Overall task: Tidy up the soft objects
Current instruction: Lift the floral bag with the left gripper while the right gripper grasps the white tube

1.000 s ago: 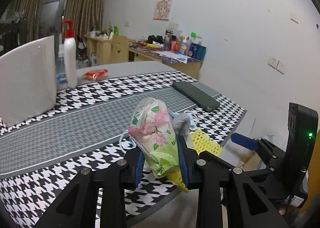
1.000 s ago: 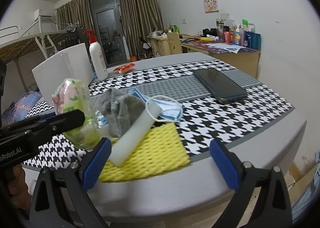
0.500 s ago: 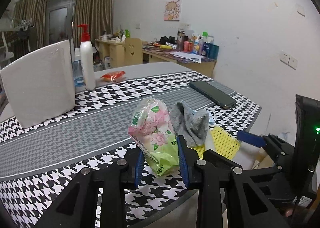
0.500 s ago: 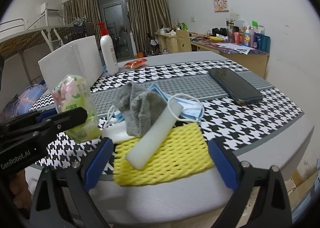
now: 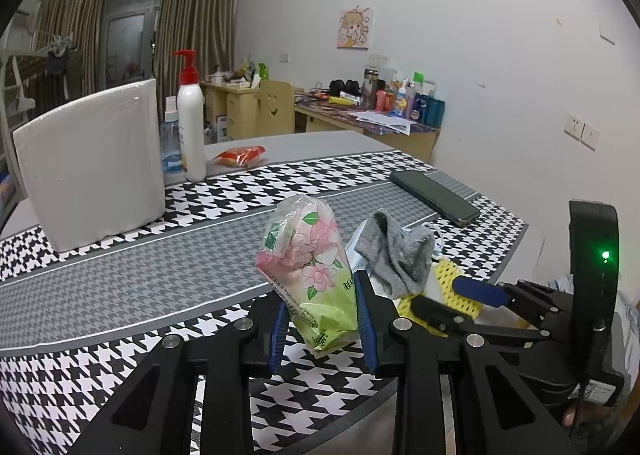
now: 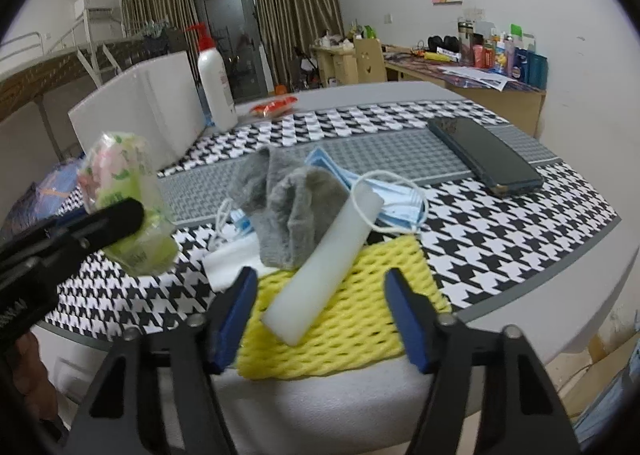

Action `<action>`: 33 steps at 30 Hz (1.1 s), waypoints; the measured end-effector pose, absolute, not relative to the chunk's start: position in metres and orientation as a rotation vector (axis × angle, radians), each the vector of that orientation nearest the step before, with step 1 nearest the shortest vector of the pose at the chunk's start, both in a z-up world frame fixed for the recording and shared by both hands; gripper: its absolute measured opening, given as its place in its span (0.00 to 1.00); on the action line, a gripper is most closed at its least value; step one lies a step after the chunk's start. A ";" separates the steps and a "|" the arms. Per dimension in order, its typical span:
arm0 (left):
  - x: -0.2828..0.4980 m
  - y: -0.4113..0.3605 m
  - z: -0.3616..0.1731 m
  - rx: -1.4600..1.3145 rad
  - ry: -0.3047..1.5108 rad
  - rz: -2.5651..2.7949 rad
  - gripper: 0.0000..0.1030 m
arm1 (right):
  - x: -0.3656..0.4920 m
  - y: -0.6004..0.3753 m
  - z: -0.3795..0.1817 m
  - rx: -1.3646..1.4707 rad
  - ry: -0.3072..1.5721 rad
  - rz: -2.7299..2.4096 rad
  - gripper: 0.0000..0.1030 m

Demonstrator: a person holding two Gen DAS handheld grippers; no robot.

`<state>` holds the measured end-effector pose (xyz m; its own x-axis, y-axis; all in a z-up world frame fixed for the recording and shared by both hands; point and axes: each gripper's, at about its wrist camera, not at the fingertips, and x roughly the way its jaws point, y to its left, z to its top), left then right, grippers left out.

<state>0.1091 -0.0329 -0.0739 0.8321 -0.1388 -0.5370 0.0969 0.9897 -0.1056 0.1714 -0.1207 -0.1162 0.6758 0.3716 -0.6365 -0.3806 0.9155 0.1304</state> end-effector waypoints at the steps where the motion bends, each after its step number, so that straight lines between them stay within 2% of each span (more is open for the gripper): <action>1: 0.109 -0.032 -0.074 -0.076 0.576 -0.125 0.31 | 0.171 -0.121 -0.116 -0.012 0.712 0.424 0.58; 6: 0.106 -0.030 -0.073 -0.082 0.576 -0.133 0.31 | 0.168 -0.119 -0.116 -0.031 0.731 0.422 0.48; 9: 0.104 -0.027 -0.072 -0.084 0.571 -0.133 0.31 | 0.168 -0.118 -0.115 -0.017 0.747 0.437 0.37; 16: 0.096 -0.021 -0.069 -0.091 0.559 -0.138 0.31 | 0.170 -0.114 -0.116 -0.013 0.781 0.419 0.37; 20: 0.094 -0.019 -0.068 -0.084 0.556 -0.139 0.31 | 0.170 -0.116 -0.114 0.010 0.781 0.424 0.20; 21: 0.094 -0.018 -0.068 -0.083 0.556 -0.143 0.31 | 0.169 -0.117 -0.113 0.016 0.778 0.427 0.18; 27: 0.092 -0.014 -0.067 -0.085 0.548 -0.150 0.31 | 0.159 -0.123 -0.104 0.044 0.749 0.417 0.13; 33: 0.088 -0.012 -0.061 -0.089 0.533 -0.168 0.31 | 0.150 -0.131 -0.089 0.069 0.708 0.407 0.13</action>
<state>0.0878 -0.0116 -0.0606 0.8477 -0.1827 -0.4980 0.1365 0.9823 -0.1280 0.1497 -0.1313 -0.0892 0.6849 0.3860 -0.6180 -0.3398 0.9195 0.1978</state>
